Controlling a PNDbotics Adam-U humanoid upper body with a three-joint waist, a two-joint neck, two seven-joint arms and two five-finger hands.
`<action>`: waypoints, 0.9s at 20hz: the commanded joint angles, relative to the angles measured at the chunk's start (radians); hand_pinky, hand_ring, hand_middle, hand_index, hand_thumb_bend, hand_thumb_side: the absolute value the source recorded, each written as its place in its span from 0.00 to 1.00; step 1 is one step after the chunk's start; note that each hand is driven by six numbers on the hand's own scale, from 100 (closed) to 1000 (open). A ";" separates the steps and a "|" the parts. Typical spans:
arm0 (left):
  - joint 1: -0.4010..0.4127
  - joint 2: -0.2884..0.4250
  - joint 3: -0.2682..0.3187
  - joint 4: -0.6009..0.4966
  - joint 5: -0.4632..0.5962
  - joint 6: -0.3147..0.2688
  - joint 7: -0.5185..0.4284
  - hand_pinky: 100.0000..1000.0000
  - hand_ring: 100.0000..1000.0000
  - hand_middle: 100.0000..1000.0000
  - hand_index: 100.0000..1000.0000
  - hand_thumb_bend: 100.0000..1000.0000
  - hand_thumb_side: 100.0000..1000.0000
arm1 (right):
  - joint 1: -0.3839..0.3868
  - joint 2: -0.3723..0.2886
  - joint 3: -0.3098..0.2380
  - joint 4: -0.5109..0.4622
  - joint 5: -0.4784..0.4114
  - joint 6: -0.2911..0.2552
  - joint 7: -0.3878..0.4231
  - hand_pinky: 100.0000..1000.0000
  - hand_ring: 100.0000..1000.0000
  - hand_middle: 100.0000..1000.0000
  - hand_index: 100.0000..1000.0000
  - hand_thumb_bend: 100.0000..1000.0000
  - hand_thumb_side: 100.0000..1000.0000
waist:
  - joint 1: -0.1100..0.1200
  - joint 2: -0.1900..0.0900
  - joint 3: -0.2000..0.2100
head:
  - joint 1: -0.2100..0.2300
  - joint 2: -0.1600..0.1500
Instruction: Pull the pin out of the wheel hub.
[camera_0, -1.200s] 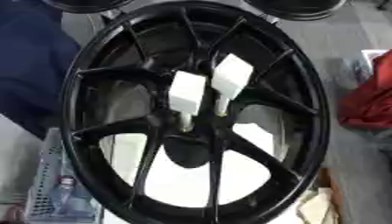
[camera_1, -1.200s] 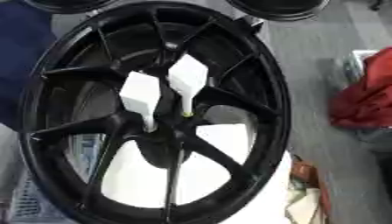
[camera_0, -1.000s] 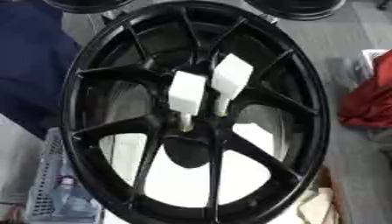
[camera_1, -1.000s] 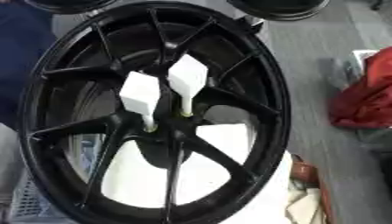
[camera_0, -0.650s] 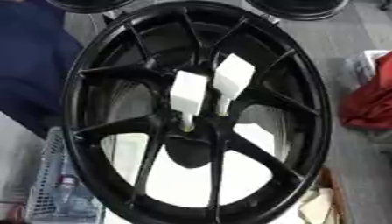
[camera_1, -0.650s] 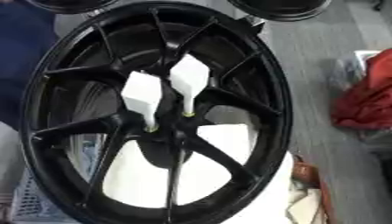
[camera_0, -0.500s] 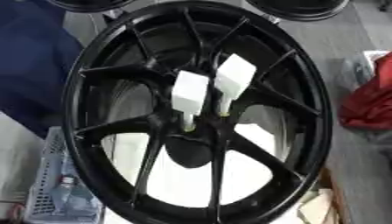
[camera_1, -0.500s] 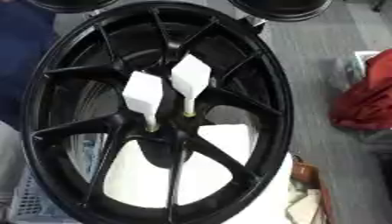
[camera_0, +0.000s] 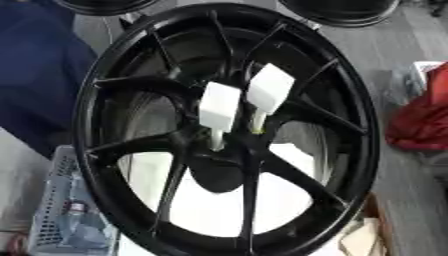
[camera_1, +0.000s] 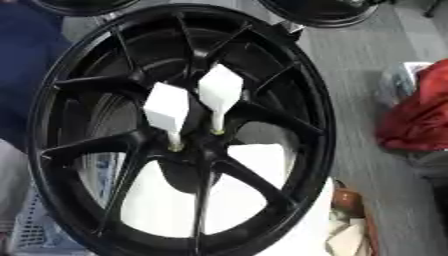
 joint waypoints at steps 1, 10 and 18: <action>-0.008 0.043 0.008 -0.007 -0.002 0.001 -0.002 0.70 0.65 0.64 0.75 0.24 0.77 | -0.028 -0.036 0.008 -0.045 0.011 -0.007 0.018 0.84 0.81 0.73 0.78 0.00 0.38 | 0.003 -0.033 0.004 | 0.000 -0.010; -0.012 0.038 0.003 -0.007 -0.005 0.001 -0.007 0.70 0.65 0.64 0.75 0.24 0.77 | -0.085 -0.016 0.087 -0.114 0.013 -0.029 0.064 0.84 0.81 0.73 0.78 0.00 0.37 | -0.001 -0.032 0.013 | -0.006 -0.013; -0.014 0.036 0.003 -0.005 -0.006 0.002 -0.007 0.70 0.65 0.64 0.75 0.23 0.78 | -0.070 -0.028 0.130 -0.181 -0.023 -0.043 0.080 0.84 0.82 0.73 0.78 0.00 0.35 | -0.006 -0.026 0.022 | -0.007 -0.016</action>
